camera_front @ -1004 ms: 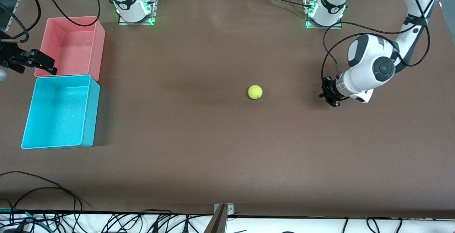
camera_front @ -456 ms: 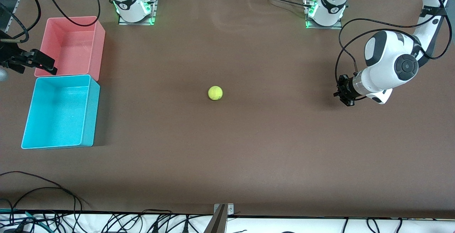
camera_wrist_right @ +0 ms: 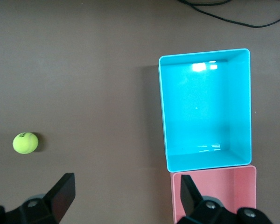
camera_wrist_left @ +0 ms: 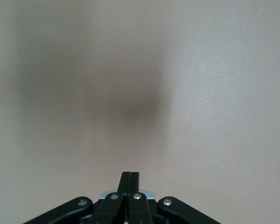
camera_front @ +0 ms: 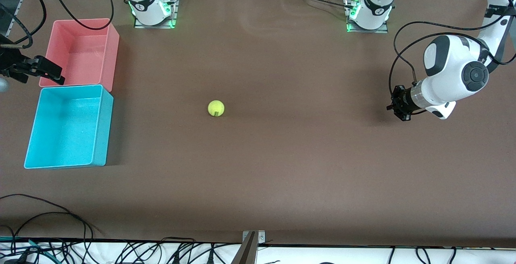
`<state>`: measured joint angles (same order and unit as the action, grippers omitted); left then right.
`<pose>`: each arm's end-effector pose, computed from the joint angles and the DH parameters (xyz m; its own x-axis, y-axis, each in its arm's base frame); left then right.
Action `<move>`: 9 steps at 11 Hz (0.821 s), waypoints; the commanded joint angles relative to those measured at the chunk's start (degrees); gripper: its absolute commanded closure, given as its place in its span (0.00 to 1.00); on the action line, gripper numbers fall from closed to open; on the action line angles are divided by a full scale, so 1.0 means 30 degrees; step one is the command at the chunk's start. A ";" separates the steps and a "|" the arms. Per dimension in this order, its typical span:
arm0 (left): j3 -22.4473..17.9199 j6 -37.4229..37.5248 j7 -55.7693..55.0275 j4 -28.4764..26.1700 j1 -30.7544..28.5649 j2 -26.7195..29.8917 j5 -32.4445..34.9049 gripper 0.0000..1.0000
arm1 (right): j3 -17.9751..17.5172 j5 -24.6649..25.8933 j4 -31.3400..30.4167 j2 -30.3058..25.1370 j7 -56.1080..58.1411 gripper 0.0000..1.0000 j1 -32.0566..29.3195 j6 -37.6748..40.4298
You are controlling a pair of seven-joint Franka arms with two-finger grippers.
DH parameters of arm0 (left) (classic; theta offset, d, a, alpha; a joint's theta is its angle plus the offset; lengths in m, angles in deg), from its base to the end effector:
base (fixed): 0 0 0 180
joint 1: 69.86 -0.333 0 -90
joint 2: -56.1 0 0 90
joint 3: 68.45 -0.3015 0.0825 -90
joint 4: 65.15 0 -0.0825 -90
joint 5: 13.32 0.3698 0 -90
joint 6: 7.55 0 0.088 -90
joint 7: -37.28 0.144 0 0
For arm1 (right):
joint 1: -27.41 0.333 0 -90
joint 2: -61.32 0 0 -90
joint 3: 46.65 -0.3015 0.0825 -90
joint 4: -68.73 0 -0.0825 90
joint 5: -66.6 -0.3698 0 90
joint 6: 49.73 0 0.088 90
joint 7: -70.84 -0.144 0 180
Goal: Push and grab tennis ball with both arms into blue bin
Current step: 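Push the tennis ball with the left gripper toward the cyan bin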
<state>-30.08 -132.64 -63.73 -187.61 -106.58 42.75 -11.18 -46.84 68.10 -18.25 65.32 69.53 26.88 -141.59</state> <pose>0.5302 -0.0151 0.2681 -0.1489 0.9849 -0.0886 0.9790 0.1342 -0.1531 0.5647 -0.0071 0.5616 0.9995 -0.0279 0.0159 -0.0283 -0.9993 0.0256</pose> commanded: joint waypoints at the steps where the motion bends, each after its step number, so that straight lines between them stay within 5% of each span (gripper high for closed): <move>1: 0.0131 0.0941 0.0711 0.0419 -0.0095 0.0406 0.0081 1.00 | -0.0026 -0.0205 0.0430 0.0132 -0.0032 0.00 -0.0088 0.0091; 9: 0.0190 0.2786 0.4479 0.2380 -0.0095 0.0377 0.1720 1.00 | 0.0032 -0.0176 0.0459 0.0161 -0.0002 0.00 -0.0176 -0.0227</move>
<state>-29.90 -127.60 -57.20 -182.92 -106.66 43.02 -8.28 -46.81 68.10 -18.25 65.32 69.53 26.88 -141.59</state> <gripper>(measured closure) 0.991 0.000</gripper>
